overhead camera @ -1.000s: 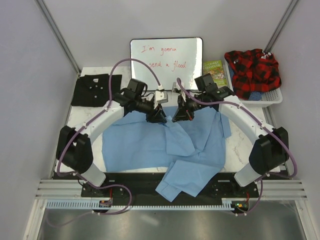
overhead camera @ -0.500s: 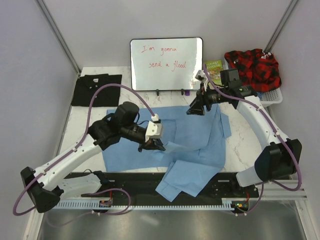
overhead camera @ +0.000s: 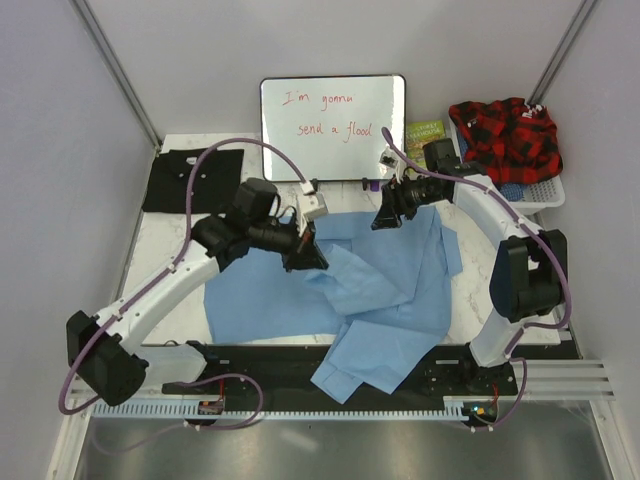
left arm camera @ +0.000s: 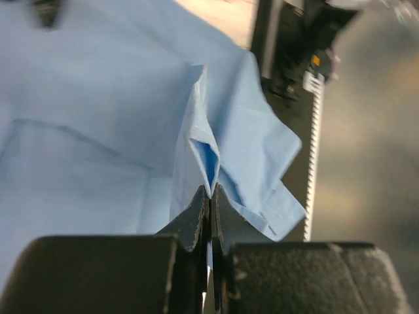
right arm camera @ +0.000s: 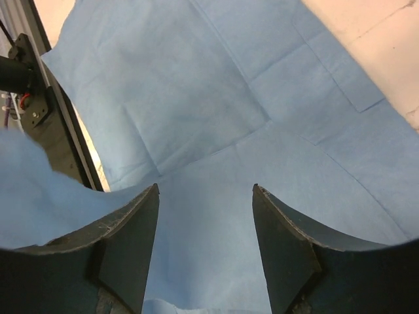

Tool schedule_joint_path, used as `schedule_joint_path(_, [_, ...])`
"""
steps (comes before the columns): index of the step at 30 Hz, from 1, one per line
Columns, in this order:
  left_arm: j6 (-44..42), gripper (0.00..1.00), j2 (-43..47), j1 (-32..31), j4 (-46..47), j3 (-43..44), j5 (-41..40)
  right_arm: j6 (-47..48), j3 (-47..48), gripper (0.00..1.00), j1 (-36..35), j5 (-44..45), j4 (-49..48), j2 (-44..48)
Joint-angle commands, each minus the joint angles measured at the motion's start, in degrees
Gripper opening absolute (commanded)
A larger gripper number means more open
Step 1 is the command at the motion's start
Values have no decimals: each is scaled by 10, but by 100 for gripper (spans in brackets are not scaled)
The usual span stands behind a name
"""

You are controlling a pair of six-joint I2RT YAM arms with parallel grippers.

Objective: Fold and stack the long sleeve shirts
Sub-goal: Fold the shirt

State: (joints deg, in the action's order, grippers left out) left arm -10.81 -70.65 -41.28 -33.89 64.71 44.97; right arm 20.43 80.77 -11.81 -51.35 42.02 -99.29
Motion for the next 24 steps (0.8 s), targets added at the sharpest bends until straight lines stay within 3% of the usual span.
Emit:
schedule_joint_path(1, [76,2,-5,102,56,-19,7,17,37,69,6,20,3,-9])
schedule_joint_path(5, [92,2,-23,175,87,-60,-6,30,49,84,11,48,14,-16])
schedule_joint_path(8, [90,2,-36,220,96,-85,-10,37,53,90,12,61,22,-24])
schedule_joint_path(24, [31,2,-14,320,93,-169,-41,93,39,90,23,143,46,-73])
